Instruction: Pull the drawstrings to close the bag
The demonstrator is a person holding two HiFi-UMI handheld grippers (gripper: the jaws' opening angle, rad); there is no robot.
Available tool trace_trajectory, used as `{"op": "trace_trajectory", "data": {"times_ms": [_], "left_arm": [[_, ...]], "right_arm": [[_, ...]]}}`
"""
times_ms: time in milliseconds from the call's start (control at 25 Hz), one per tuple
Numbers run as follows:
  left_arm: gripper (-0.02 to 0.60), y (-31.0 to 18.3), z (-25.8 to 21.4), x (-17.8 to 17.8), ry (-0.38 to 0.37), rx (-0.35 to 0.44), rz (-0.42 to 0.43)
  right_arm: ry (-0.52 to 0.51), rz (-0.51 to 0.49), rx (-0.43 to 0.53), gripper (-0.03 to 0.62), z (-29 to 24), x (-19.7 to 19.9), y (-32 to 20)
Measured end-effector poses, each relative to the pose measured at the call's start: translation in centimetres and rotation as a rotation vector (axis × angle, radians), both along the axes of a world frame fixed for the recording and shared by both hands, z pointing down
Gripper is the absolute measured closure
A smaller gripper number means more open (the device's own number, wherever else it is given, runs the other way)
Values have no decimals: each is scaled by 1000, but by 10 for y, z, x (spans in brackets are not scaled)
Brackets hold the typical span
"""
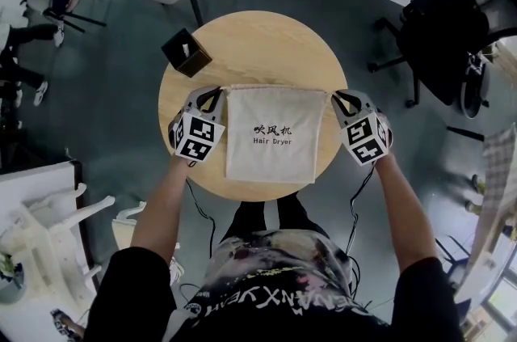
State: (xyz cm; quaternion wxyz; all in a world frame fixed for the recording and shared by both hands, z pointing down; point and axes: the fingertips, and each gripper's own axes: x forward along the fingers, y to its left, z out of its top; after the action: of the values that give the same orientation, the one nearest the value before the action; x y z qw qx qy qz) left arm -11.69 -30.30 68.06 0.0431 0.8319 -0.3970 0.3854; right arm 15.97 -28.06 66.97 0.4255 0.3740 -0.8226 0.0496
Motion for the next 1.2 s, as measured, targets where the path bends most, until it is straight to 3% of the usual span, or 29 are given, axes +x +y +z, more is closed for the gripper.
{"op": "trace_trajectory", "data": {"times_ms": [600, 1200], "left_arm": [[560, -13, -94, -17, 70, 183, -82], [560, -47, -262, -17, 134, 478, -83]], "right_arm": [[-50, 51, 195, 554, -109, -11, -9], [-127, 82, 451, 554, -251, -15, -33]]}}
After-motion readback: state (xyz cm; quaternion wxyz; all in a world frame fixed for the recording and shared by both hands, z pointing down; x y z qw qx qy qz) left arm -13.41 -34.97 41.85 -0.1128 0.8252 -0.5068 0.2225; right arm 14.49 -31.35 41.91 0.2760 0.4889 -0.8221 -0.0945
